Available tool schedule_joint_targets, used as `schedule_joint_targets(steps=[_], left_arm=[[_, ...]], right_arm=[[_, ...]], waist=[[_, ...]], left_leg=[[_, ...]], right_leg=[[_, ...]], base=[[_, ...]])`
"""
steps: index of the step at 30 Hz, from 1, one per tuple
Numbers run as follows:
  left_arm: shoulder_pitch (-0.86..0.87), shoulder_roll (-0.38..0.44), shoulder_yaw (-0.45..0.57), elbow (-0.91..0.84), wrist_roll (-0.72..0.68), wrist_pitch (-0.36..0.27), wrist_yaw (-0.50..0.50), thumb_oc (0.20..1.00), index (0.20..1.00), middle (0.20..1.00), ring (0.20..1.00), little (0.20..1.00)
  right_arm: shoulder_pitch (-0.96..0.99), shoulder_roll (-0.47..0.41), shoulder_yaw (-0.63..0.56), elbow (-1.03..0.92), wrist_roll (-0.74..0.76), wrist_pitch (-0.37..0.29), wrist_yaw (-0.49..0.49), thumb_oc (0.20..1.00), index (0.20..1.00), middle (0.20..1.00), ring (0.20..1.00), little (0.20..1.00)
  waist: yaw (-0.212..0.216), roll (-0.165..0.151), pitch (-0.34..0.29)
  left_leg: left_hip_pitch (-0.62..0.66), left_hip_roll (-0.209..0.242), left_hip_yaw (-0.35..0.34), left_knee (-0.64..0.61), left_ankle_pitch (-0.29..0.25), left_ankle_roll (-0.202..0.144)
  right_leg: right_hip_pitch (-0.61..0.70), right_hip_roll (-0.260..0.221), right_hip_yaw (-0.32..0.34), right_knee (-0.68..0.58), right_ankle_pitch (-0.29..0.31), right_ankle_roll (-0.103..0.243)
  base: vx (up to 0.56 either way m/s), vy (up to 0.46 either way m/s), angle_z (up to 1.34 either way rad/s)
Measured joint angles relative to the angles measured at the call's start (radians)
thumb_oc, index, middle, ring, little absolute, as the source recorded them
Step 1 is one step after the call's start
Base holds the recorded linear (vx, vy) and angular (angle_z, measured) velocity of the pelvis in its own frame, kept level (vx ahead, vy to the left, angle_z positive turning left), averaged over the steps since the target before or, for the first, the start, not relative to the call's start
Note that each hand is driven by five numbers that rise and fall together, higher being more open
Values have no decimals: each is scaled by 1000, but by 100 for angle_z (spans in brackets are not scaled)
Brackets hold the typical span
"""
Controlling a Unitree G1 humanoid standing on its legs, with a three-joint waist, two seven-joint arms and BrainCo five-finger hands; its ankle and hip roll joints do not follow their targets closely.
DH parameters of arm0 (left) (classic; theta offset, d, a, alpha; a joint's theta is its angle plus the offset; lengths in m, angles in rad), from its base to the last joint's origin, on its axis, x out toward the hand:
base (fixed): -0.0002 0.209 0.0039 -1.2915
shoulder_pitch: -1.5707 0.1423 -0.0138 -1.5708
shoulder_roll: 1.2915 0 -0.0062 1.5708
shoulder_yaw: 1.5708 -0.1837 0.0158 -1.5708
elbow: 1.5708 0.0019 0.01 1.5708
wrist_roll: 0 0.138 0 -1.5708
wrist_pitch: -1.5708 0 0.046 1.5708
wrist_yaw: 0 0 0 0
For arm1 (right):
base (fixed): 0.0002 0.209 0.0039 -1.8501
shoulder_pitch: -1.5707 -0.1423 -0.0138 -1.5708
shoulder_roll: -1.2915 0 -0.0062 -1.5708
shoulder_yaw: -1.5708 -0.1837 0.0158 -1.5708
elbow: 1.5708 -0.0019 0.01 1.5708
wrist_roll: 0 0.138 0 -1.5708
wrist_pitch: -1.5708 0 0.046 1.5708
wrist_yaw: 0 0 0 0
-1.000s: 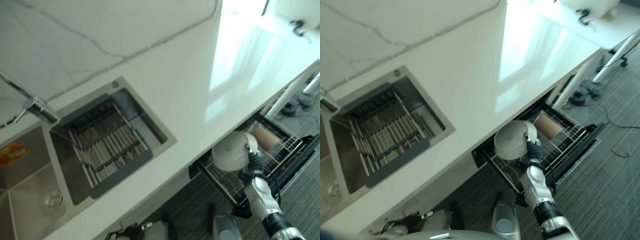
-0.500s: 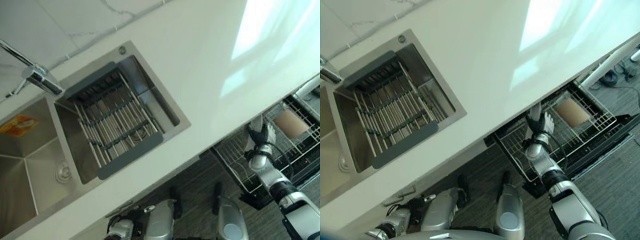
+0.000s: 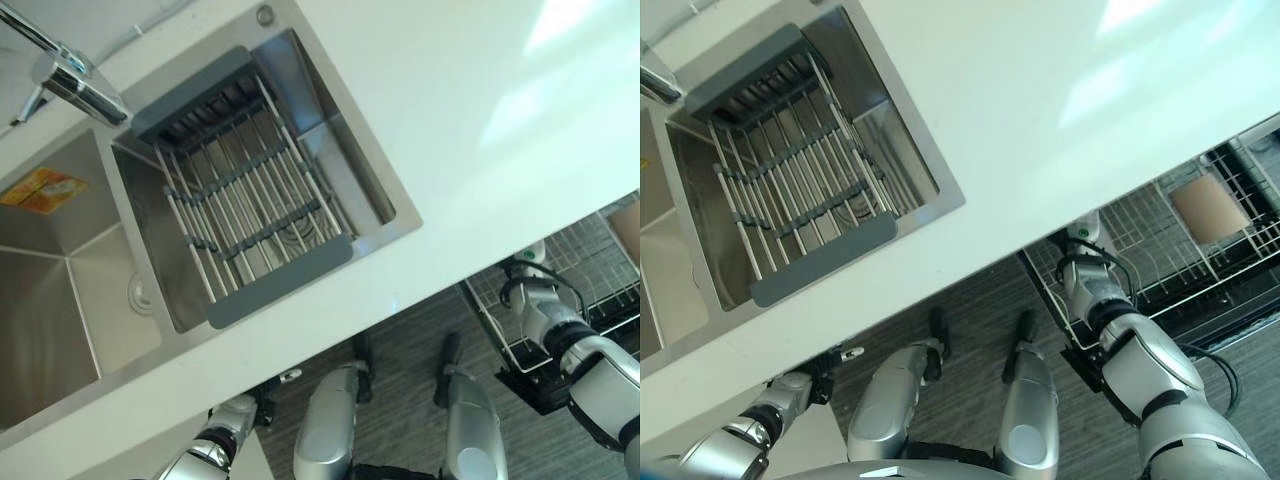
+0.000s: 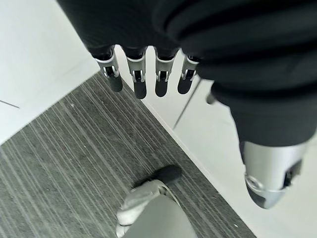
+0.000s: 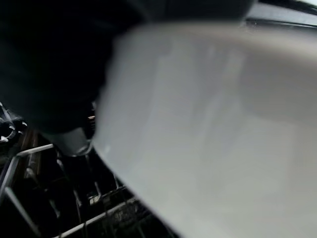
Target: Place the dishes in the dishwasher.
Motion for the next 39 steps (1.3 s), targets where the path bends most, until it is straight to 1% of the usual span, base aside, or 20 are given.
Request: schedule_joint_targets(steps=[2,7,9,12,13,14,20,21,23,24,26,28,29,30,32,34,36,37,38,39], left_arm=[[1,0,-1,1,-1,0,-1,1000,1000,1000,1000,1000],[11,2,-48,-42,-36,-19,-7,1000,1000,1000,1000,1000],[12,4,-48,-42,-36,-24,-7,1000,1000,1000,1000,1000],[17,20,-47,-79,-36,-35,-17,1000,1000,1000,1000,1000],[19,20,-46,-84,-36,-35,-18,1000,1000,1000,1000,1000],[24,24,-44,-90,-36,-34,-19,1000,1000,1000,1000,1000],[33,48,-30,-102,-36,-34,-38,1000,1000,1000,1000,1000],[33,48,-30,-109,-36,-34,-38,1000,1000,1000,1000,1000],[32,47,-31,-114,-36,-35,-37,1000,1000,1000,1000,1000],[34,47,-31,-116,-35,-34,-37,1000,1000,1000,1000,1000],[43,40,-33,-114,-35,-35,-31,1000,1000,1000,1000,1000],[43,19,-32,-114,-36,-40,-28,1000,1000,1000,1000,1000],[43,13,-32,-114,-36,-43,-27,1000,1000,1000,1000,1000],[43,11,-33,-114,-36,-45,-24,1000,1000,1000,1000,1000],[43,12,-32,-115,-36,-44,-14,1000,1000,1000,1000,1000],[45,12,-39,-115,-36,-43,-11,1000,1000,1000,1000,1000],[51,12,-41,-112,-36,-46,-9,1000,1000,1000,1000,1000],[55,11,-41,-109,-36,-46,-9,1000,1000,1000,1000,1000],[61,11,-41,-109,-36,-56,-9,1000,1000,1000,1000,1000],[65,11,-43,-109,-36,-61,-8,1000,1000,1000,1000,1000]], right_arm=[[-14,2,-2,1,-11,19,2,200,200,200,200,200],[-56,39,-20,26,-46,155,2,200,200,200,200,200],[-77,39,-13,29,-46,192,56,200,200,200,200,200],[-102,12,50,41,-180,211,208,200,200,200,200,200],[-114,-1,56,70,-188,197,310,200,200,200,200,200],[-104,-3,61,92,-190,203,341,200,200,200,200,200],[-109,-15,69,108,-285,231,414,200,200,200,200,200],[-104,-15,69,108,-307,244,415,200,200,200,200,200],[-93,-6,62,115,-308,306,433,200,200,200,200,200],[-71,-6,41,121,-307,347,436,200,200,200,200,200],[-67,15,25,152,-288,391,429,200,200,200,200,200],[-58,25,4,160,-195,425,376,200,200,200,200,200],[-52,23,-19,157,-164,427,353,200,200,200,200,200],[-40,21,-72,156,-91,422,290,200,200,200,200,200],[-23,15,-143,158,-7,418,222,200,200,200,200,200],[-19,3,-171,165,53,411,169,200,200,200,200,200],[-21,-10,-188,178,105,375,122,200,200,200,200,200],[-21,-12,-188,185,129,360,104,244,244,244,244,244],[-21,-19,-191,190,148,329,88,1000,1000,1000,1000,1000],[-23,-21,-202,189,178,300,74,1000,1000,1000,1000,1000]], waist=[[1,4,1],[1,6,0],[1,7,-1],[5,21,-6],[13,22,-8],[21,23,-8],[37,22,-10],[39,22,-10],[40,27,-14],[40,35,-19],[37,42,-24],[28,50,-29],[25,53,-31],[24,56,-33],[22,57,-34],[18,57,-34],[10,57,-34],[5,57,-34],[1,57,-34],[1,57,-34]], left_leg=[[-7,-2,1,-1,3,0],[-51,-19,-7,2,12,13],[-52,-29,-12,1,14,15],[-84,-48,-22,-2,22,23],[-92,-56,-22,-2,28,32],[-95,-59,-23,-2,29,34],[-95,-62,-27,-1,32,37],[-95,-62,-28,-1,32,38],[-95,-63,-28,0,32,38],[-93,-65,-30,-3,30,36],[-92,-68,-30,-1,33,38],[-91,-69,-29,-5,33,38],[-91,-70,-26,-6,35,41],[-91,-71,-26,-6,35,41],[-92,-74,-24,-8,37,44],[-95,-80,-21,-15,40,48],[-103,-84,-18,-18,41,51],[-103,-84,-17,-18,41,51],[-103,-84,-15,-20,41,51],[-103,-84,-11,-21,41,51]], right_leg=[[-6,-1,1,-4,3,-2],[-41,-20,-2,-3,15,3],[-41,-29,-5,-3,18,8],[-64,-50,-11,-2,24,25],[-73,-57,-10,-2,28,26],[-75,-61,-11,-2,30,25],[-71,-63,-22,-3,32,24],[-71,-63,-22,-3,32,24],[-70,-63,-22,-3,32,24],[-67,-65,-22,-3,30,26],[-65,-62,-22,-3,36,32],[-66,-66,-17,-4,34,28],[-70,-67,-17,-4,35,29],[-71,-69,-15,-2,35,29],[-74,-73,-12,-2,36,30],[-83,-78,-10,-1,38,35],[-92,-80,-5,-3,43,37],[-92,-80,-5,-5,43,37],[-94,-80,-3,-6,43,37],[-97,-80,0,-6,43,37]], base=[[-9,-8,2],[-11,5,7],[-15,51,12],[-3,49,17],[2,19,13],[1,9,8],[-1,-3,2],[0,0,0],[66,-1,2],[0,0,0],[-2,15,-1],[31,41,-2],[-3,51,-2],[-13,59,-2],[-26,46,0],[-26,33,-1],[-12,11,-2],[-36,43,-3],[-35,49,-5],[-25,66,-11]])
